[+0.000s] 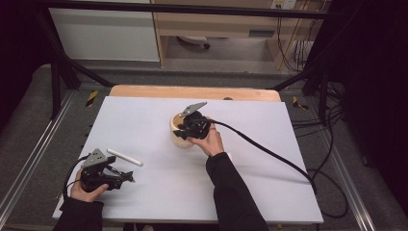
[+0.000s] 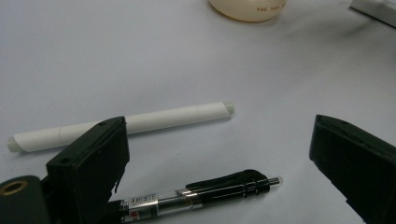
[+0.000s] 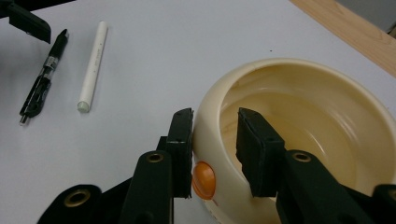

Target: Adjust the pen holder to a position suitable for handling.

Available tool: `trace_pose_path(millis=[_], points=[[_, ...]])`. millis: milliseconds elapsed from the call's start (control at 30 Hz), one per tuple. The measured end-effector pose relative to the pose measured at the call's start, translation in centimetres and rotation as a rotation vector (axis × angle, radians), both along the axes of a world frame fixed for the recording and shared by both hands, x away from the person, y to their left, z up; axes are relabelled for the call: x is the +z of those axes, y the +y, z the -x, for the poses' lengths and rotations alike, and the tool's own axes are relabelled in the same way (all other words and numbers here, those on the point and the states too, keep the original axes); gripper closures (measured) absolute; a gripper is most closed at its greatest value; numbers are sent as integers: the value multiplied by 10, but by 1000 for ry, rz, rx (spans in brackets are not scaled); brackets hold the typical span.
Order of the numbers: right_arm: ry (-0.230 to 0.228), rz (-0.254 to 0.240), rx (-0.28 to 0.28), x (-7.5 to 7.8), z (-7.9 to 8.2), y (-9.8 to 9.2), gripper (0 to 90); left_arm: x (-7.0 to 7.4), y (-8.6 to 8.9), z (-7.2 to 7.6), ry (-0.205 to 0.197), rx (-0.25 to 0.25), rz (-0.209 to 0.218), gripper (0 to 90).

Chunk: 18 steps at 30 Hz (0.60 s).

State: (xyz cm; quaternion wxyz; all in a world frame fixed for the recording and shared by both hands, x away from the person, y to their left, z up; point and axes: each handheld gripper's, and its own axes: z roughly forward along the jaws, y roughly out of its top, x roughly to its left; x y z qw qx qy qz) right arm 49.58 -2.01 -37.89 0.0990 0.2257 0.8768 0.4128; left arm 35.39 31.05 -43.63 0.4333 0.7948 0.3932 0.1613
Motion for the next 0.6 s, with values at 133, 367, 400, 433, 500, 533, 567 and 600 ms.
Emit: trace_pose_path(millis=[133, 367, 400, 433, 500, 533, 567, 600], points=[[14, 5, 30, 1, -1, 0, 723, 0, 0, 0, -1, 1, 1, 51], [40, 8, 54, 2, 1, -1, 771, 0, 0, 0, -2, 1, 1, 51], [44, 11, 56, 2, 1, -2, 773, 0, 0, 0, -1, 1, 1, 51], [47, 12, 57, 2, 1, -2, 775, 0, 0, 0, -1, 1, 0, 51], [48, 12, 61, 2, 1, -2, 778, 0, 0, 0, -2, 2, 1, 51], [53, 14, 64, 3, 1, -2, 781, 0, 1, 0, -2, 1, -1, 51], [59, 16, 67, 3, 2, -2, 783, 0, 1, 0, -2, 1, -2, 51], [62, 17, 66, 3, 2, -2, 786, 0, 1, 0, -2, 1, -2, 51]])
